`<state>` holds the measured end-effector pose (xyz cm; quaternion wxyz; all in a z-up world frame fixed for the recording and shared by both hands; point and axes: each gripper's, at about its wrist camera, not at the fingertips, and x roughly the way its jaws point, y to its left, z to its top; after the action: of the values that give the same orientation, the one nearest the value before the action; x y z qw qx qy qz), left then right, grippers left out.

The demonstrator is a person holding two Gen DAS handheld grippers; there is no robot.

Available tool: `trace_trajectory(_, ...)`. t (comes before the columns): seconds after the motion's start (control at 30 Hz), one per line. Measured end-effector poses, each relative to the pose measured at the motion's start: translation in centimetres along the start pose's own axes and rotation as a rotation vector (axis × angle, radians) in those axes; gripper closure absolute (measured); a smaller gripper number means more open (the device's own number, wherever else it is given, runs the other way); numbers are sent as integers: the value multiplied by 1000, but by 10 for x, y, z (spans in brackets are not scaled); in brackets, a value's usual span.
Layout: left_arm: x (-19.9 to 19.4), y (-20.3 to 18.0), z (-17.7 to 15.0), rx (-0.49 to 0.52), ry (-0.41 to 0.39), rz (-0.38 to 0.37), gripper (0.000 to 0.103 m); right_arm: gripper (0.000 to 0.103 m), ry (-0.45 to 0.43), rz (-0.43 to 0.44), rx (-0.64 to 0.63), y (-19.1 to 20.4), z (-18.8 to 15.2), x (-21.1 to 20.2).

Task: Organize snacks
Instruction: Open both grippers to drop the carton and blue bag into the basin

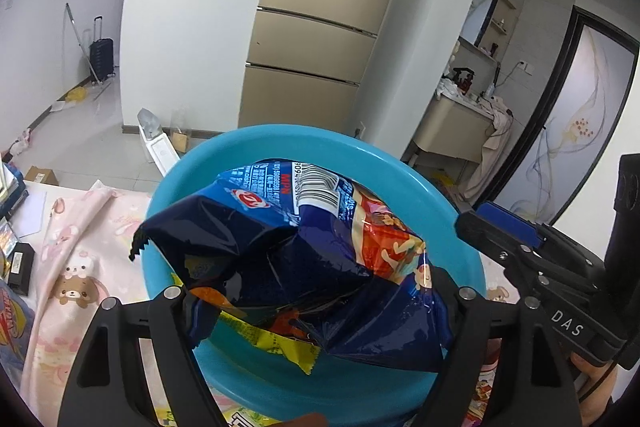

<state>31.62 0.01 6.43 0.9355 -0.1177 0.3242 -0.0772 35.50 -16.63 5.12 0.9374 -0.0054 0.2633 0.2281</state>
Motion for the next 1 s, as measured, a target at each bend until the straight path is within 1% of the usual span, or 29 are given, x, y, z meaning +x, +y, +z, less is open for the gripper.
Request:
trace_trajectory(0.07, 1, -1, 0, 8, 0, -7, 19, 60, 2, -6, 2, 0, -1, 1)
trace_trajectory(0.1, 2, -2, -2, 11, 8, -4, 15, 51, 0, -11, 5, 0, -1, 1)
trace_trajectory(0.17, 6, -4, -3, 26, 25, 10, 6, 37, -4, -12, 12, 0, 1, 1)
trace_trajectory(0.2, 7, -4, -4, 27, 25, 11, 0, 33, -12, -37, 18, -2, 1, -1)
trace_trajectory(0.23, 7, -3, -4, 22, 19, 4, 0, 31, -19, -47, 25, -4, 2, -2)
trace_trajectory(0.27, 8, 0, -4, 8, 27, -6, 0, 27, -26, -46, 37, -7, 2, -4)
trace_trajectory(0.3, 9, 1, -5, -2, 33, -9, 0, 18, -33, -39, 53, -10, 4, -6)
trace_trajectory(0.37, 7, 6, -3, -28, 31, -9, 0, 11, -54, -14, 88, -14, 5, -10)
trace_trajectory(0.4, 7, 7, -2, -32, 26, -3, 0, 10, -62, -9, 97, -14, 6, -11)
trace_trajectory(0.57, -27, 6, 7, -12, -95, 20, 0, 9, -90, -15, 87, -9, 9, -18)
trace_trajectory(0.7, -45, 6, 14, 32, -133, 70, 0, 8, -114, -1, 71, -2, 10, -25)
trace_trajectory(0.73, -47, 7, 15, 41, -123, 89, 0, 7, -118, 0, 64, -1, 10, -27)
trace_trajectory(0.8, -48, 7, 16, 78, -78, 137, 0, 7, -119, 7, 55, 0, 10, -28)
trace_trajectory(0.83, -49, 7, 16, 97, -67, 147, 0, 7, -118, 9, 53, 1, 10, -27)
trace_trajectory(0.9, -59, 7, 17, 134, -52, 111, 0, 6, -113, 10, 54, 1, 9, -26)
trace_trajectory(0.93, -65, 8, 18, 136, -36, 67, 0, 6, -111, 11, 56, 0, 9, -25)
trace_trajectory(1.0, -69, 12, 17, 124, 3, 22, 0, 6, -109, 13, 60, -3, 9, -24)
